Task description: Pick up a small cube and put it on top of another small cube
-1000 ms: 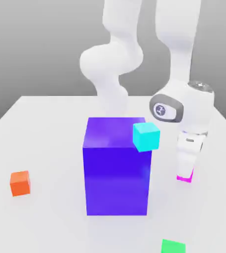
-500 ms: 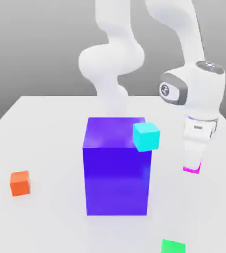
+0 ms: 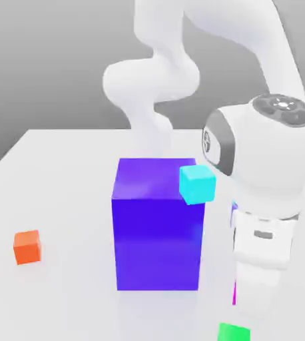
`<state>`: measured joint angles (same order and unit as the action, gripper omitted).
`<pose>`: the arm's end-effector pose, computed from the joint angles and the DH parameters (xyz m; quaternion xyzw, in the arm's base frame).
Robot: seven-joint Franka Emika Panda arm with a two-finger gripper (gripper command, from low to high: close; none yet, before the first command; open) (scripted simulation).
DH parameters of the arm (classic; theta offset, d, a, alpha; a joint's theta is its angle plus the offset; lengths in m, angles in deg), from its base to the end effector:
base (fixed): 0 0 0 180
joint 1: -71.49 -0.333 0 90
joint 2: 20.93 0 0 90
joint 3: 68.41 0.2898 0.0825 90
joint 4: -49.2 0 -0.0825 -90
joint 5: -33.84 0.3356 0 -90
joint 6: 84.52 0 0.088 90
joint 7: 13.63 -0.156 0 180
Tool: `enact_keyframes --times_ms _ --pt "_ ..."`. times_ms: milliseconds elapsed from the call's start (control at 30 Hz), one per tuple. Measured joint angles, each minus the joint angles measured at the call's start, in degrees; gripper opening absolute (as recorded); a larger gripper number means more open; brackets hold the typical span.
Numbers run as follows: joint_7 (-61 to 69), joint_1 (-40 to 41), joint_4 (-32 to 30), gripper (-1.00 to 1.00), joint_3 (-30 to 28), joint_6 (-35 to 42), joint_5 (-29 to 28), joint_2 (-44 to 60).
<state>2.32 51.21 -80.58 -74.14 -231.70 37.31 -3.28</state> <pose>0.4884 0.1254 0.1901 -0.9706 -0.2406 0.0011 0.0013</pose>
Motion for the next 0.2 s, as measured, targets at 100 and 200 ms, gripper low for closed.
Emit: enact_keyframes --times_ms 100,200 --pt "1.18 0.53 0.74 1.00 0.35 -4.56 1.05 5.32" --pt "1.18 0.53 0.74 1.00 0.35 -4.56 1.05 5.32"
